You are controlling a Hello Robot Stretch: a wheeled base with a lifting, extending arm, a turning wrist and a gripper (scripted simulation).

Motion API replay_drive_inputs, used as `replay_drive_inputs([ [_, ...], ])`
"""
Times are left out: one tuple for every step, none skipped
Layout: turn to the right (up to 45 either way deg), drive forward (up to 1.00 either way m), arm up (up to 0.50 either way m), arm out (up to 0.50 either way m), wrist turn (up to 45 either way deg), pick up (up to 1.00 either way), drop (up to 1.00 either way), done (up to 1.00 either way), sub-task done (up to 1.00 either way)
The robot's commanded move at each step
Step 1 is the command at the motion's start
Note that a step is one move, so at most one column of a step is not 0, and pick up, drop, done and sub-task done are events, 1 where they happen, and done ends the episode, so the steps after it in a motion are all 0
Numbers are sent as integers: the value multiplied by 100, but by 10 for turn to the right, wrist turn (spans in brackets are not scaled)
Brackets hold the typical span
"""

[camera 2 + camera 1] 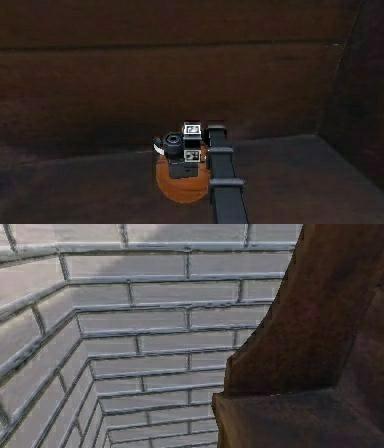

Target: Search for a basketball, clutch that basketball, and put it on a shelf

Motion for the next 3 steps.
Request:
replay_drive_inputs([
  [0, 0, 10, 0, 0, 0, 0, 0, 0],
  [0, 0, 0, -8, 0, 0, 0, 0, 0],
  [0, 0, 0, 0, 0, 0, 0, 100, 0],
])
